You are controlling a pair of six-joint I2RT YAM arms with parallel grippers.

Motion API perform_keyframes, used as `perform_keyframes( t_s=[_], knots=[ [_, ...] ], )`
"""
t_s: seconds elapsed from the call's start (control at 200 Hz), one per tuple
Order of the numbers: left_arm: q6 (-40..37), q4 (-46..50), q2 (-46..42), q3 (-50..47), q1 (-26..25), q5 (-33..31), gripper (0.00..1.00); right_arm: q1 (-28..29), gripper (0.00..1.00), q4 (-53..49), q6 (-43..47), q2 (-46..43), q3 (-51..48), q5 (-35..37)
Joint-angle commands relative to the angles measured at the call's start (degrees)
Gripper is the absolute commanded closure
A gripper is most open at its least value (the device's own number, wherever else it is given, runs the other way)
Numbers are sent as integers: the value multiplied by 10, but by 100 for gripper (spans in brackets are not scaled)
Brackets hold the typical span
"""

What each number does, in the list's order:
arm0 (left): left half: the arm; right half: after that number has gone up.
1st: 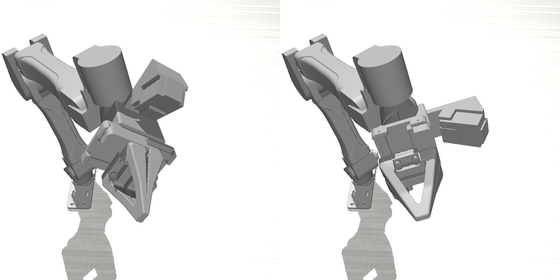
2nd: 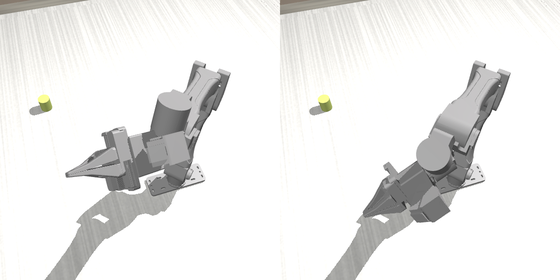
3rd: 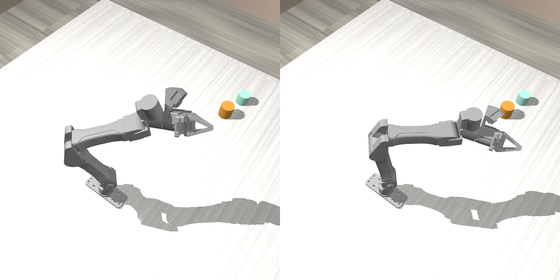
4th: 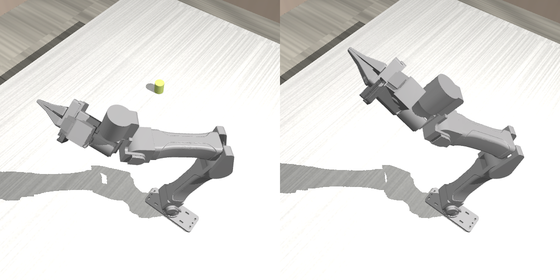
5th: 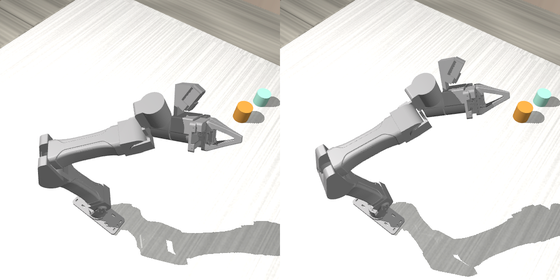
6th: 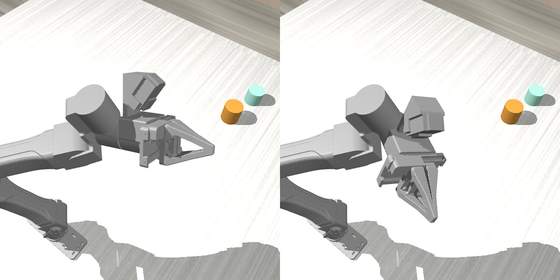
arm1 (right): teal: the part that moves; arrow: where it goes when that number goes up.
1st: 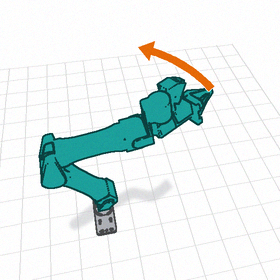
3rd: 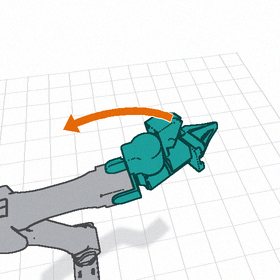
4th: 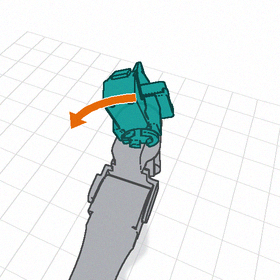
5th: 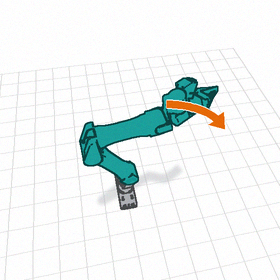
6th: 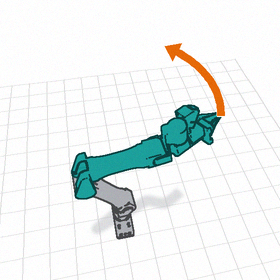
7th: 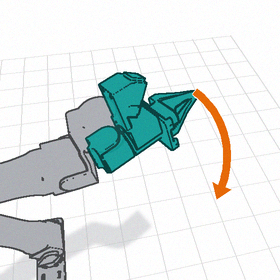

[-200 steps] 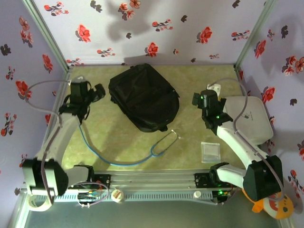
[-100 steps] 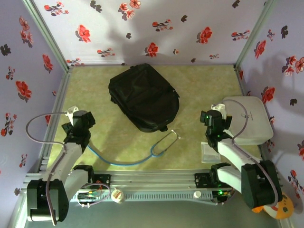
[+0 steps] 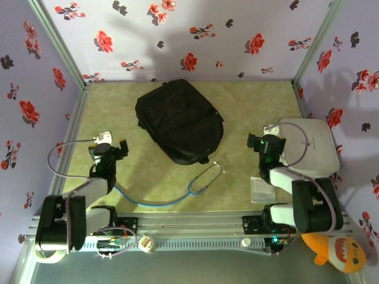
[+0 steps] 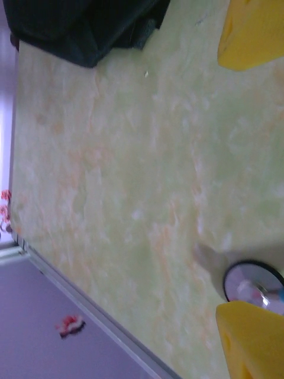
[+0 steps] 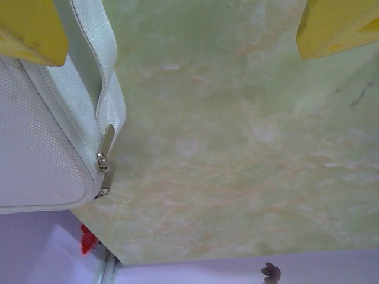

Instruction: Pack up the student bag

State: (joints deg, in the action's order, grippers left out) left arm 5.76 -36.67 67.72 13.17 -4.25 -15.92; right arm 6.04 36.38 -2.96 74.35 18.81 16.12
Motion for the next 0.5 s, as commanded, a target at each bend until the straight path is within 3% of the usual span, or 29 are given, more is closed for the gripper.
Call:
perform_keyframes(
  t_s=[0.0,0.15,0.265,0.495],
  knots=[
    [-35,-127,44,3,8,56,0,-11,1,54,0,29,16,-63],
    [-66,-135,90,33,25,75,0,-26,1,54,11,52,33,-85],
    [-34,-164,128,36,63,126,1,-47,1,117,-5,94,23,-99],
    [-23,-210,183,36,70,142,0,-47,1,150,3,136,24,-115]
  ],
)
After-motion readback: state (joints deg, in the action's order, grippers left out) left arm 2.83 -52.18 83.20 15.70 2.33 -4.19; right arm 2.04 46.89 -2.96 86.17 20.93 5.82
